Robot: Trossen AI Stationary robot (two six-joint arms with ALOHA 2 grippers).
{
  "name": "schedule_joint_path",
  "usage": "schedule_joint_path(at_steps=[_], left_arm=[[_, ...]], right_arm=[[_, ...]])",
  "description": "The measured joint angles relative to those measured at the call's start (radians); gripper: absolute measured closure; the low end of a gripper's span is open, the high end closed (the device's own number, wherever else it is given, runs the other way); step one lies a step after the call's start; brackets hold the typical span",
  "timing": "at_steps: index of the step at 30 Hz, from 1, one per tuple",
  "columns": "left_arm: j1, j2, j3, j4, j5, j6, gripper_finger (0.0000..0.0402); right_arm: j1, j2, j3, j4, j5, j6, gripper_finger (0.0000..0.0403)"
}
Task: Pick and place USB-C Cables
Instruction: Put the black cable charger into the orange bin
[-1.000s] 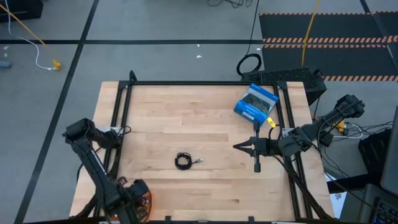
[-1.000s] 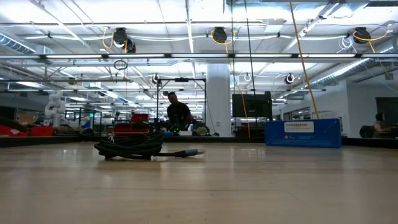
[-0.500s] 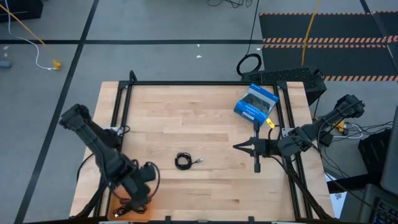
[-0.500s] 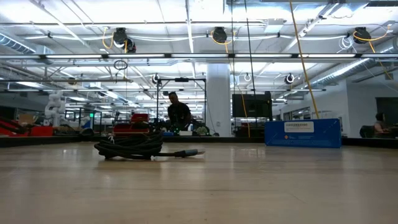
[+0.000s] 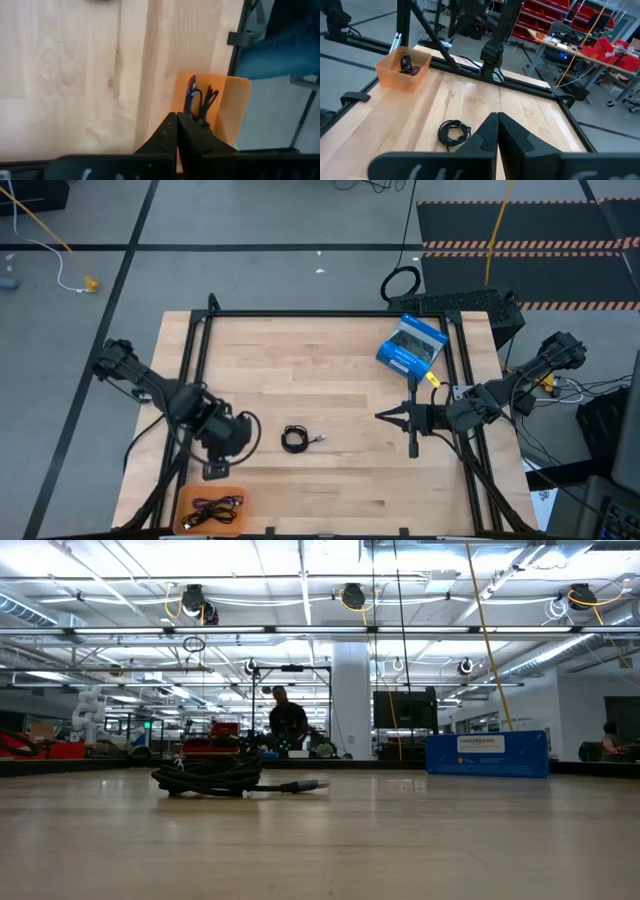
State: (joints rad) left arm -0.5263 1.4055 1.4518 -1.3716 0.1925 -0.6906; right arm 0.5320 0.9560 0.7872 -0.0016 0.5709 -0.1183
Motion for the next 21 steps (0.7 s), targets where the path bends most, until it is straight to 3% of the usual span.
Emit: schedule_joint_path(at_steps=[14, 21], left_arm=[[0.14, -0.014, 0.252, -0.193, -0.115, 0.332, 0.0398], [0.185, -0.121, 0.32, -0.199, -0.292, 0.485, 0.0398]], right_arm=[[-0.011, 0.0, 0.0, 0.001, 0.003, -0.084, 0.0401], [-0.018, 0.0, 0.0, 0.001, 0.004, -0.079, 0.0401]])
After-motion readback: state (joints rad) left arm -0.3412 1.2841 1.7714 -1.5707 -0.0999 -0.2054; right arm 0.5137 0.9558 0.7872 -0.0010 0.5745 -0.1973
